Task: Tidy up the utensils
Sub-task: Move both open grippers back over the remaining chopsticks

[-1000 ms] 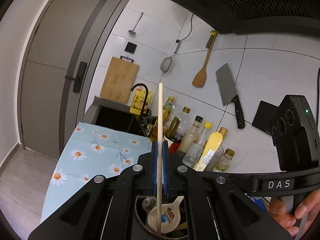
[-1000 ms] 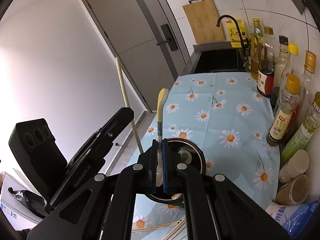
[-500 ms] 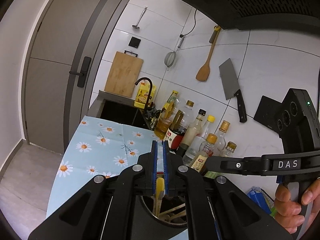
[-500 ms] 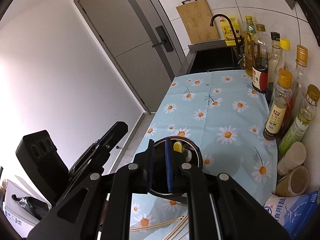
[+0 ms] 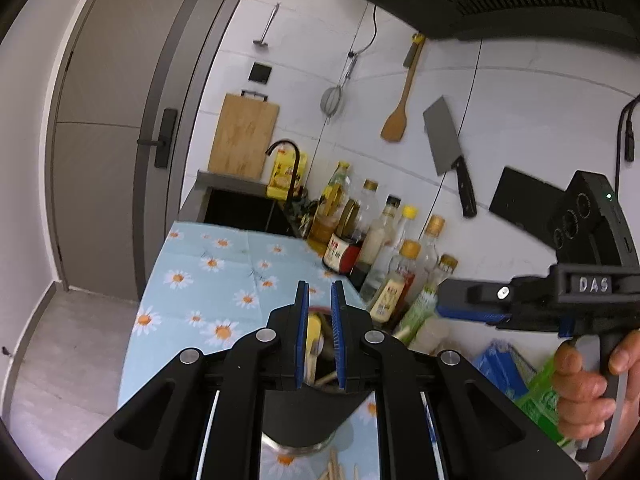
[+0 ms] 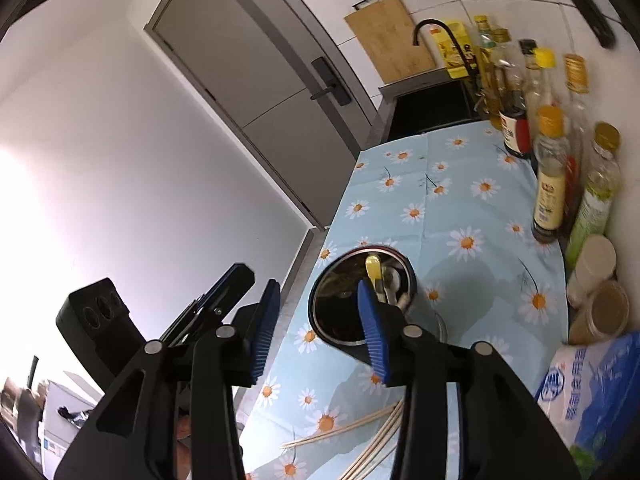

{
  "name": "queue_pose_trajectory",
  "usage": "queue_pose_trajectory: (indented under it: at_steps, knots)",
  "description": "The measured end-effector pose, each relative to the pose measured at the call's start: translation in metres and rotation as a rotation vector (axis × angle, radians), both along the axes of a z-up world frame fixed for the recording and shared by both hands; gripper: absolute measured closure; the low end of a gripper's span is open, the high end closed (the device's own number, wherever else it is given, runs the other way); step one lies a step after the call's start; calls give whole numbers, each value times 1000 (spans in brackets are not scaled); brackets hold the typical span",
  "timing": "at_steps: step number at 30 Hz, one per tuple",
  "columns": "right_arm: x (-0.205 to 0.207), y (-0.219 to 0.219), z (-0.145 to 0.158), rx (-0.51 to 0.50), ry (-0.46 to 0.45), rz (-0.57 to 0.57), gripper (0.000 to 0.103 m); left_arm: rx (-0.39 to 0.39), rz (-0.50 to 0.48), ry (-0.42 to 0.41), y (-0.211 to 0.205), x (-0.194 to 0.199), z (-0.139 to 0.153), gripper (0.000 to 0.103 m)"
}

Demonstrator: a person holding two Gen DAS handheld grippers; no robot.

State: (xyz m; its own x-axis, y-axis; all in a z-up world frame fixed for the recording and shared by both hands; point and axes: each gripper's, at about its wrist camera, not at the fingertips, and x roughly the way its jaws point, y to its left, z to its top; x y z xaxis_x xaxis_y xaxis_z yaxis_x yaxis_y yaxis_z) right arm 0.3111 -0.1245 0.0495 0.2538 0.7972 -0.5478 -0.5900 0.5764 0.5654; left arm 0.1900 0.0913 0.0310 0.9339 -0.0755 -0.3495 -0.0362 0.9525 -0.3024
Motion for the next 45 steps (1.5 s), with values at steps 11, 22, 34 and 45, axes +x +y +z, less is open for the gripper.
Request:
queue_pose_trajectory:
  at_steps: [11, 22, 34, 45]
  knots:
    - [-20, -40, -40, 57, 202, 8, 48, 16, 5, 181, 4, -41, -24, 85]
    - [-36, -54, -94, -91, 336, -49, 46, 42, -110, 417, -14, -55, -60, 85]
    - [-52, -14, -172, -439, 494, -86, 50, 10, -223, 599, -13, -65, -112, 85]
    - [-59, 23, -202, -596, 551, -188, 69, 52, -333, 733, 10, -78, -147, 85]
